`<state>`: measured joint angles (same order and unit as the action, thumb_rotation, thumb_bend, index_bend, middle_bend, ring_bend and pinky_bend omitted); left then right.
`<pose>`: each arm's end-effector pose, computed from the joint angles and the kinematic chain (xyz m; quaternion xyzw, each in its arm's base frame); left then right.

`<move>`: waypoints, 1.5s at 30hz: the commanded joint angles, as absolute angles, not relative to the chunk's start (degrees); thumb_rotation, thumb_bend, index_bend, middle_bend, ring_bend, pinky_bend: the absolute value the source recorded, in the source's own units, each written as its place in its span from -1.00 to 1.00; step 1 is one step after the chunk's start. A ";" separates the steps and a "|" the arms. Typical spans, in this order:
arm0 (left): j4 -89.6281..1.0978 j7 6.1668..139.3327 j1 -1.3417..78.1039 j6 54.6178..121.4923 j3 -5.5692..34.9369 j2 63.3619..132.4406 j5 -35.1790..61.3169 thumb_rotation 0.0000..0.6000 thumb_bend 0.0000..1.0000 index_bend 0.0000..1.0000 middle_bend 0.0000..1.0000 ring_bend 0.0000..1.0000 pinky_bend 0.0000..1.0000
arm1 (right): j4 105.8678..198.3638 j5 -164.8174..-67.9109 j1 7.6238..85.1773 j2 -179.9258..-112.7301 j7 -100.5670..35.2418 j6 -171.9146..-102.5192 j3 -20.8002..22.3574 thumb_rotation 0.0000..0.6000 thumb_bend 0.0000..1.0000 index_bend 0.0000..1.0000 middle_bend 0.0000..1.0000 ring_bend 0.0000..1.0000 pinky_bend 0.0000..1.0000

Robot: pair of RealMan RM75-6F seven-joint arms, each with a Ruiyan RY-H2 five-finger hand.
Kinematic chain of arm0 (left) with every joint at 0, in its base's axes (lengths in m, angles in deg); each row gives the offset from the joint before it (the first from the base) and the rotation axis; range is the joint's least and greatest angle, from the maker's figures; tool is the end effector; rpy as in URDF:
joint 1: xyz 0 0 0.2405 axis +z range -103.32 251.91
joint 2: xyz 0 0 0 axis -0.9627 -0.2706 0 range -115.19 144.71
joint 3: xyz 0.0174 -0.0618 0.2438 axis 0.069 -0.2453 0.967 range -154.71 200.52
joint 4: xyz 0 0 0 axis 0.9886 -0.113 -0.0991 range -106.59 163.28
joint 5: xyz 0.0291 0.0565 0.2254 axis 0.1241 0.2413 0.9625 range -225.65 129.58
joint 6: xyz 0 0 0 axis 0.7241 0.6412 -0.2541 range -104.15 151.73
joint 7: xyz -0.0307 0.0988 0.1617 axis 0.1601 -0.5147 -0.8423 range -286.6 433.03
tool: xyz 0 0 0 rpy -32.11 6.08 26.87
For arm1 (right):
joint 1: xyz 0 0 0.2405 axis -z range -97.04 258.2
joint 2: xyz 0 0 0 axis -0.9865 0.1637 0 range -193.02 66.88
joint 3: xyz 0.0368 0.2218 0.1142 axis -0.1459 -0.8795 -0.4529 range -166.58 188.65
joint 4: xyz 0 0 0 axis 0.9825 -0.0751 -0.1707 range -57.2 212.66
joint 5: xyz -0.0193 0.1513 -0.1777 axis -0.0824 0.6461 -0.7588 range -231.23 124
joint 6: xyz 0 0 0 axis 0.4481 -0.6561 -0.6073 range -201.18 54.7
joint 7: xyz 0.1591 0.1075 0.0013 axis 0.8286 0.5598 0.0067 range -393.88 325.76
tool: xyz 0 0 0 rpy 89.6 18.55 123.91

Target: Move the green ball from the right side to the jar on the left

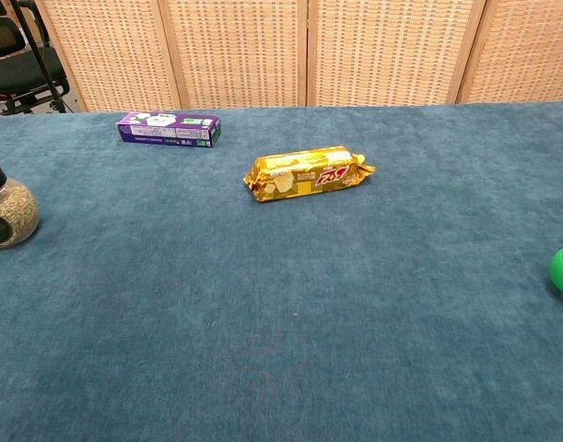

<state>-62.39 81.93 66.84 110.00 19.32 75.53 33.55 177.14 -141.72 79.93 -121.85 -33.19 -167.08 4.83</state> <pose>-0.3268 0.2492 0.1707 -0.5565 -0.3970 -0.4239 0.5941 -0.2900 -0.2174 0.1869 0.5435 -0.3485 0.4512 0.6161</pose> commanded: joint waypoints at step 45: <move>-63.61 84.12 67.44 107.51 17.13 74.02 32.20 1.00 -1.00 -1.00 -1.00 -1.00 -1.00 | 148.97 -148.85 56.51 -138.41 -33.23 -132.92 10.18 1.00 -1.00 -0.15 -0.09 -0.18 -0.02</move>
